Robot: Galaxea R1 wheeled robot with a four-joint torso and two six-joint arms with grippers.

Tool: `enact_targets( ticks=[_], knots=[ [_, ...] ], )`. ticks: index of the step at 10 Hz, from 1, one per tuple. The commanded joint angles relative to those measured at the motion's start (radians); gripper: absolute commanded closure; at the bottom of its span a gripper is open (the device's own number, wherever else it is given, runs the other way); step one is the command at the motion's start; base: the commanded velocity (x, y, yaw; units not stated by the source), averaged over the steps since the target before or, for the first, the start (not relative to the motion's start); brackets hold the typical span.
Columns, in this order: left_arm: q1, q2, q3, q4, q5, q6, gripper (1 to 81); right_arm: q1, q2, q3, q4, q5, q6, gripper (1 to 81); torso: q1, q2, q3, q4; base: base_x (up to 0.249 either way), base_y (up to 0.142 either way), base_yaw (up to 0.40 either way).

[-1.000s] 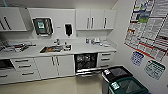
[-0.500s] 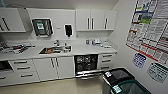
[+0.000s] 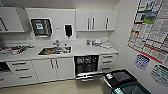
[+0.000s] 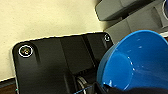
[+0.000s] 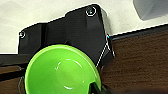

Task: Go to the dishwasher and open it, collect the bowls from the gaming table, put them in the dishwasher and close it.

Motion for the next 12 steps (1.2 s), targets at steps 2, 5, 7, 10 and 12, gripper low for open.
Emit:
enact_targets(
  ticks=[2,5,7,10,12],
  knots=[
    [-0.050,-0.019,0.014,0.008,0.017,-0.003,81.1,0.033,-0.031,-0.002,-0.011,-0.034,0.000,81.1,0.000,0.000,0.000,0.000,0.102,0.000,0.000],
    [-0.048,-0.018,0.014,0.006,0.017,-0.002,81.1,0.035,-0.029,-0.004,-0.011,-0.032,0.000,81.1,0.001,0.000,0.000,0.000,0.102,0.000,0.000],
    [-0.048,-0.019,0.014,0.008,0.017,-0.003,81.1,0.036,-0.028,-0.001,-0.011,-0.031,0.000,81.1,0.001,0.000,0.000,0.000,0.102,0.000,0.000],
    [-0.050,-0.018,0.014,0.011,0.017,-0.003,81.1,0.035,-0.026,-0.002,-0.011,-0.031,0.000,81.1,0.000,0.000,0.000,0.000,0.102,0.000,0.000],
    [-0.050,-0.018,0.014,0.011,0.017,-0.003,81.1,0.034,-0.025,-0.004,-0.011,-0.031,0.000,81.1,0.000,0.000,0.000,0.000,0.102,0.000,0.000]
  ],
)
